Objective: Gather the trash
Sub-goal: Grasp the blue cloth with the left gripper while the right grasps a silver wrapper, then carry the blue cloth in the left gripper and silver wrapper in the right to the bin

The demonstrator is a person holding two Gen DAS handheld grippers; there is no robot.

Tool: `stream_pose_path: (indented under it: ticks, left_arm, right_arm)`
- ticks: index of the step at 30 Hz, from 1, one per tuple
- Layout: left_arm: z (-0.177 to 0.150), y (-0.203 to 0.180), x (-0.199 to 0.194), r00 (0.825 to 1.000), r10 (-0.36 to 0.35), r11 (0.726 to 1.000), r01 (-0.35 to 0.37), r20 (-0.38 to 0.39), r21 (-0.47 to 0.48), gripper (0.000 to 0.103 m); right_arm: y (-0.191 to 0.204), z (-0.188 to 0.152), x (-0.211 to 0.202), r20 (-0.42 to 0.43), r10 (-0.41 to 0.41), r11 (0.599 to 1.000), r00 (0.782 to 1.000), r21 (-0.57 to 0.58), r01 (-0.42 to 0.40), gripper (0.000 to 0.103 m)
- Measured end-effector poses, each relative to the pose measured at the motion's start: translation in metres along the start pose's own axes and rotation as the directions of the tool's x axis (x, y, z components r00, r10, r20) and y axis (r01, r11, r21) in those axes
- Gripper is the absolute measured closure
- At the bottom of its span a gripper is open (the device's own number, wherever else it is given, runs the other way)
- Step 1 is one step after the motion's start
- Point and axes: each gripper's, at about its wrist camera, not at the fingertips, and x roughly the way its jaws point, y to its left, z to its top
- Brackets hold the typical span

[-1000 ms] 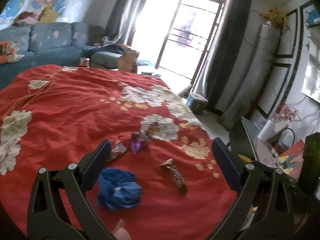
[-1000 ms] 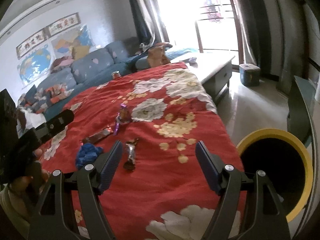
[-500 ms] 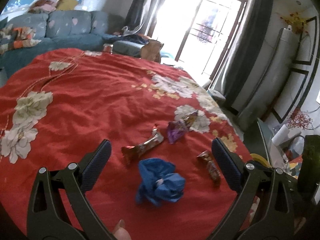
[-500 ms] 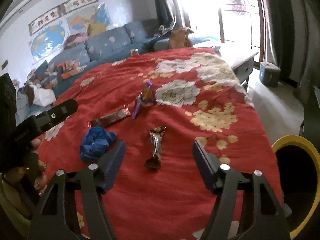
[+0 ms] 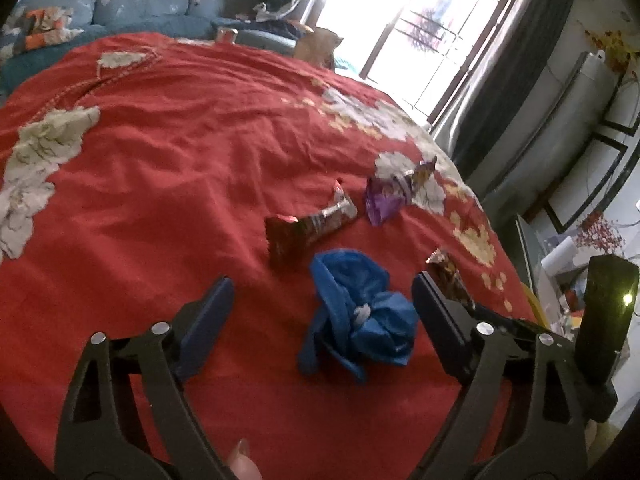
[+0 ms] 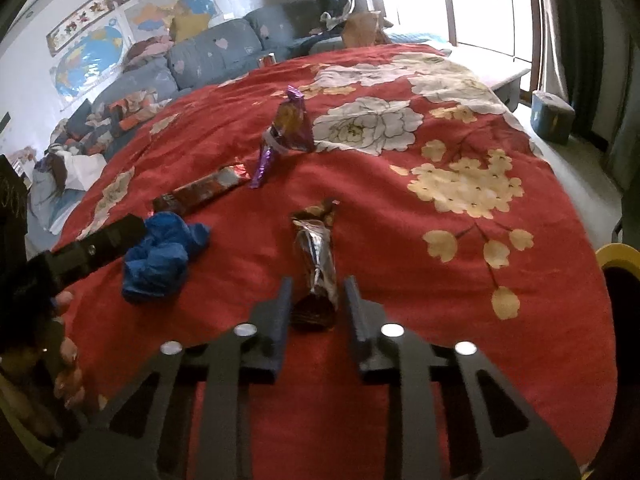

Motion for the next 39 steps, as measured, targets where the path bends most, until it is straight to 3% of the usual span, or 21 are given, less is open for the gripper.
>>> stream_pose_path:
  ticks: [8,12,14,16,19,25,39]
  left_arm:
    - [-0.010,-0.013,0.009,0.999,-0.003,0.999,0.004,-0.034,0.042,0.034]
    - [-0.014,-0.020,0.011,0.999,-0.012,0.998,0.014,-0.042,0.061,0.045]
    - [-0.017,-0.023,0.013,0.999,-0.012,0.997,0.016,-0.048,0.075,0.053]
    - [-0.020,-0.029,0.015,0.998,-0.012,0.995,0.017,-0.055,0.096,0.073]
    - [-0.024,-0.034,0.016,0.998,-0.022,0.993,0.029,-0.063,0.113,0.084]
    - [-0.026,-0.040,0.014,0.997,-0.043,0.990,0.051,-0.066,0.130,0.090]
    - [-0.029,-0.072,0.002,0.994,-0.102,0.976,0.109,-0.048,0.188,0.091]
  right_arm:
    - [-0.007,-0.006,-0.006,0.024,0.008,1.000,1.000,0.024,-0.009,0.084]
    - [-0.008,-0.008,-0.009,0.034,0.000,1.000,0.999,0.020,0.000,0.084]
    - [-0.008,-0.010,-0.011,0.040,-0.006,1.000,0.999,0.022,0.005,0.084]
    - [-0.009,-0.012,-0.015,0.046,-0.014,1.000,0.999,0.022,0.013,0.084]
    - [-0.011,-0.014,-0.019,0.051,-0.021,0.999,0.998,0.028,0.019,0.084]
    - [-0.017,-0.017,-0.027,0.063,-0.034,0.999,0.997,0.038,0.032,0.084]
    - [-0.043,-0.024,-0.051,0.097,-0.059,0.994,0.994,0.102,0.050,0.084]
